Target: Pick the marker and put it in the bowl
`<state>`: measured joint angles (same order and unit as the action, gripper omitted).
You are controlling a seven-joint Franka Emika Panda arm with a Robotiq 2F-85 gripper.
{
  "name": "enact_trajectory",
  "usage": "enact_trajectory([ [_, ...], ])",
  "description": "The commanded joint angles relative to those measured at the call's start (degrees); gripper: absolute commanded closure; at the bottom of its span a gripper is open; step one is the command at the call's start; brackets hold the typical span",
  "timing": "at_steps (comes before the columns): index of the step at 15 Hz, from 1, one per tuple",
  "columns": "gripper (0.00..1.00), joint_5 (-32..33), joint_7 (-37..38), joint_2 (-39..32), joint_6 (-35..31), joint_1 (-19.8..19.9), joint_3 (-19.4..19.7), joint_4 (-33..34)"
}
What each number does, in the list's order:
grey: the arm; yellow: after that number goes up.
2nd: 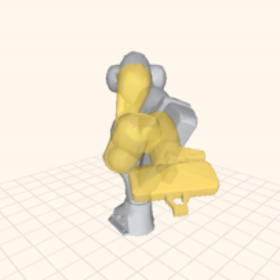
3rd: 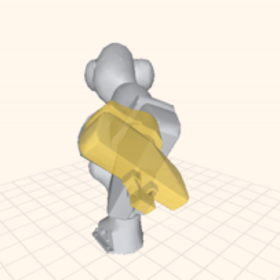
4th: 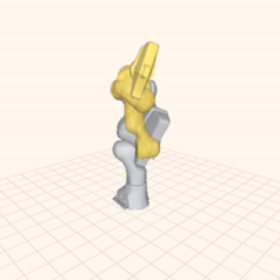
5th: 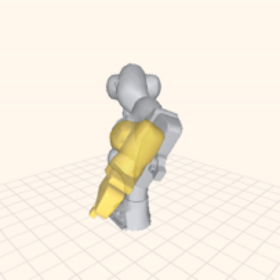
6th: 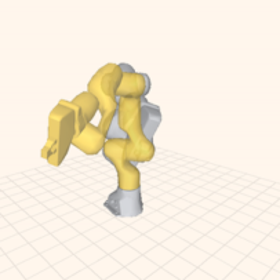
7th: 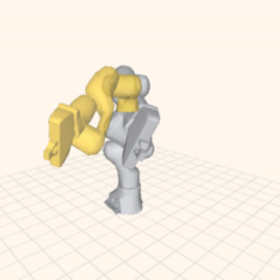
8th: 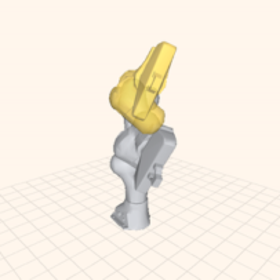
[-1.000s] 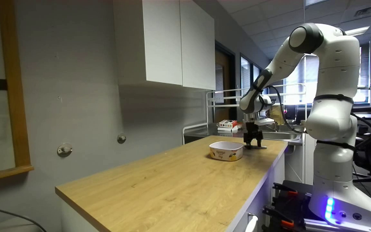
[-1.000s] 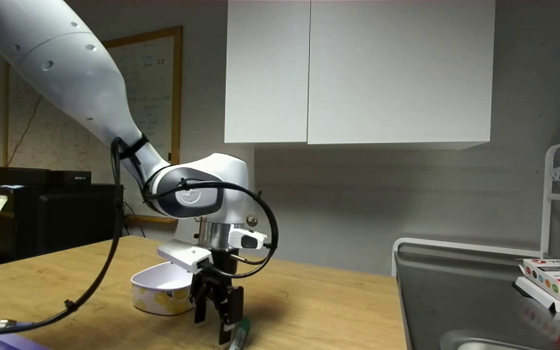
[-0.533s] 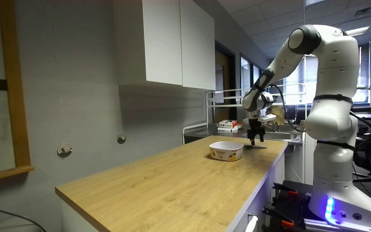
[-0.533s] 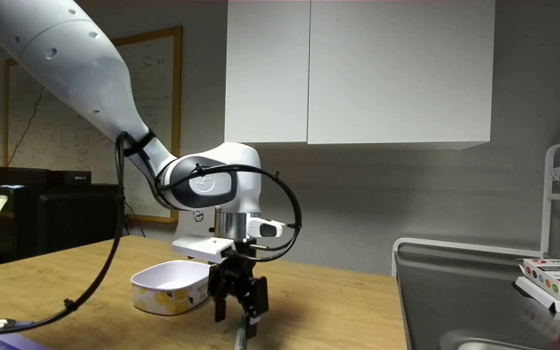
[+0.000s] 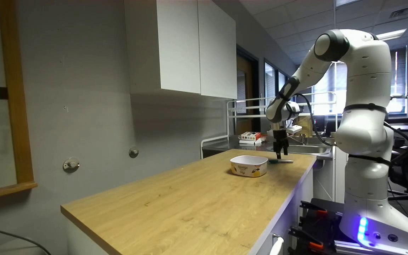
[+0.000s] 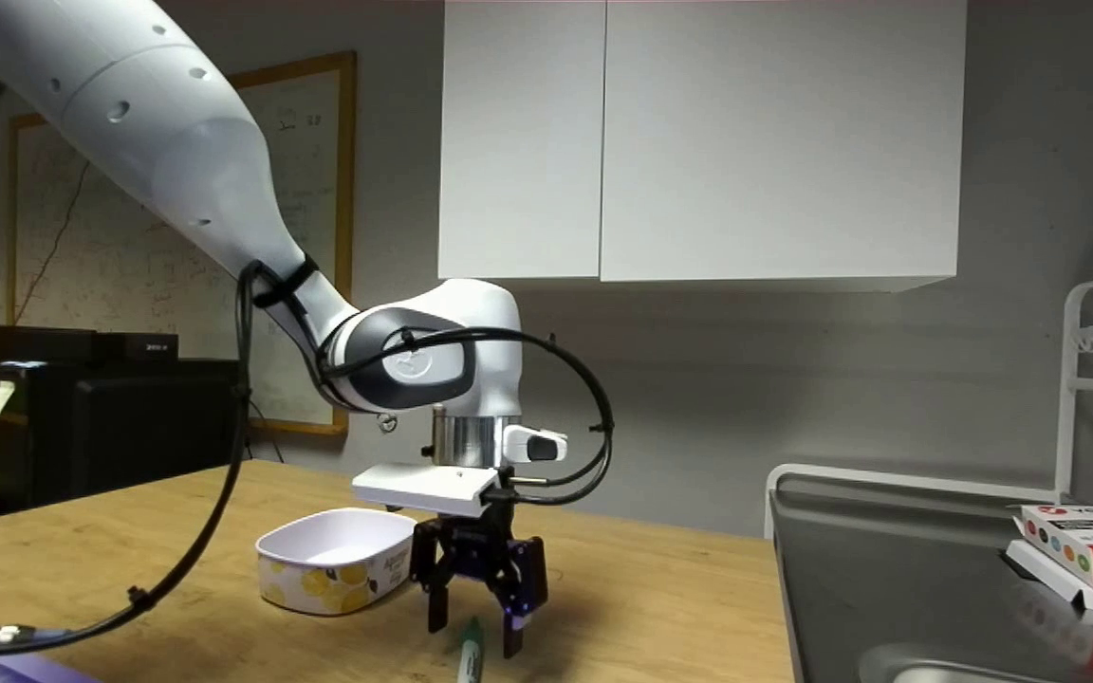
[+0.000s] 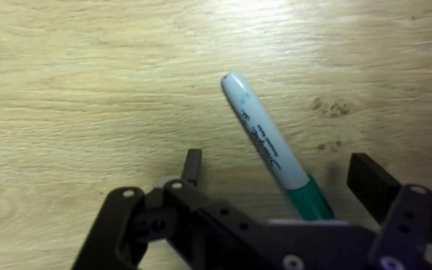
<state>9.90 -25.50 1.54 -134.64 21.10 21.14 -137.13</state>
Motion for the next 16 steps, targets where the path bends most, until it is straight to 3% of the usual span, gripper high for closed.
enact_trajectory([
  [1,0.0,-4.74,-8.52,-3.85,-1.35,-0.78,-0.45,0.32],
  [6,0.0,-6.58,-14.71,-6.58,2.48,-0.62,-1.83,4.87],
  [7,0.25,-6.4,-15.56,-6.78,2.98,-0.5,-1.84,5.59],
  [8,0.27,-6.44,-16.68,-7.29,1.81,-0.23,-1.7,5.02],
  [10,0.4,-6.34,-18.11,-7.34,1.6,0.11,-1.61,5.03],
  [16,0.89,-6.54,-19.68,-6.63,1.92,0.39,-1.88,5.24],
])
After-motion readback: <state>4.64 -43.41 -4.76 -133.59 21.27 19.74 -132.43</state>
